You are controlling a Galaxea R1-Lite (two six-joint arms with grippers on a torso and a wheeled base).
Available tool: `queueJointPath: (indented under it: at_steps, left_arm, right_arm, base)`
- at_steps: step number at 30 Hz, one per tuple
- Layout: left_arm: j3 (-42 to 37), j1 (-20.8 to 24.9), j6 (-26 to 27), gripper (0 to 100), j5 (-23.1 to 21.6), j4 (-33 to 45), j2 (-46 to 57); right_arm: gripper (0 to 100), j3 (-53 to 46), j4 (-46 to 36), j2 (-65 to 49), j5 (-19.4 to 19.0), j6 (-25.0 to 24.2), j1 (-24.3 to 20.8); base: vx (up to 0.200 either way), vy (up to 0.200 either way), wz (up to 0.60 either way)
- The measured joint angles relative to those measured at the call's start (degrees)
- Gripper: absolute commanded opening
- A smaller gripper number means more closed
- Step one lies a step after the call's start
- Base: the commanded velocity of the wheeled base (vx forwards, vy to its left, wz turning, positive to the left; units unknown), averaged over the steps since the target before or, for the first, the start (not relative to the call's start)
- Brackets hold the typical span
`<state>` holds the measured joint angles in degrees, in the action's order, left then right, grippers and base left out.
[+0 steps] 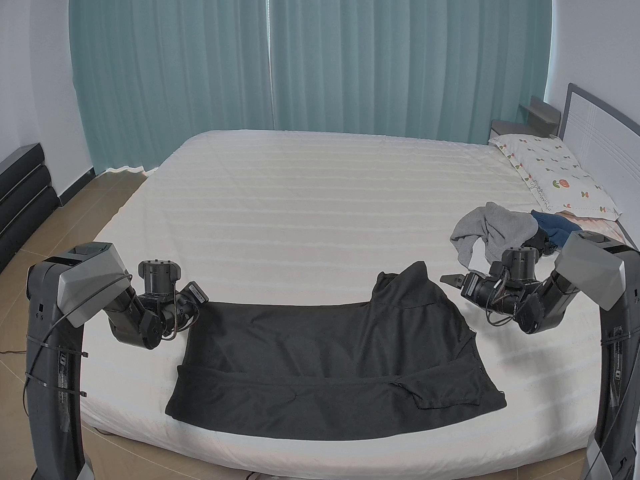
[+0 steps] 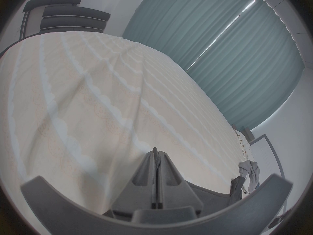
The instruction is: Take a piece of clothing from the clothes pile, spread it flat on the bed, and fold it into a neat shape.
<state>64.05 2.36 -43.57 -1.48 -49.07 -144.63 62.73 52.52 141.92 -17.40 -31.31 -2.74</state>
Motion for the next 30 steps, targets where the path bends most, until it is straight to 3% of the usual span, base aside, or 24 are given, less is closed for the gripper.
queueJointPath:
  at_steps: [11, 19, 28, 29, 30]
  left_arm:
    - [-0.07, -0.13, -0.39, 0, -0.02, -0.66, -0.02]
    - [0.0, -0.39, -0.35, 0, -0.07, -0.83, -0.16]
    - [-0.02, -0.44, -0.35, 0, -0.09, -0.83, -0.2]
    - [0.0, -0.44, -0.35, 0, -0.11, -0.83, -0.2]
    - [0.01, -0.44, -0.35, 0, -0.09, -0.83, -0.22]
  right_arm:
    - [100, 17.92, -11.39, 7.33, 0.45, 2.76, -2.49]
    - [100, 23.82, -14.7, 10.73, 3.33, 2.99, -3.29]
    - [100, 25.53, -15.1, 12.41, 3.58, 2.95, -3.27]
    - [0, 25.55, -15.17, 12.46, 3.58, 2.93, -3.27]
    - [0, 25.58, -15.17, 12.52, 3.57, 2.93, -3.29]
  base:
    - [0.0, 0.0, 0.0]
    - [0.0, 0.0, 0.0]
    - [0.0, 0.0, 0.0]
    - [0.0, 0.0, 0.0]
    - [0.0, 0.0, 0.0]
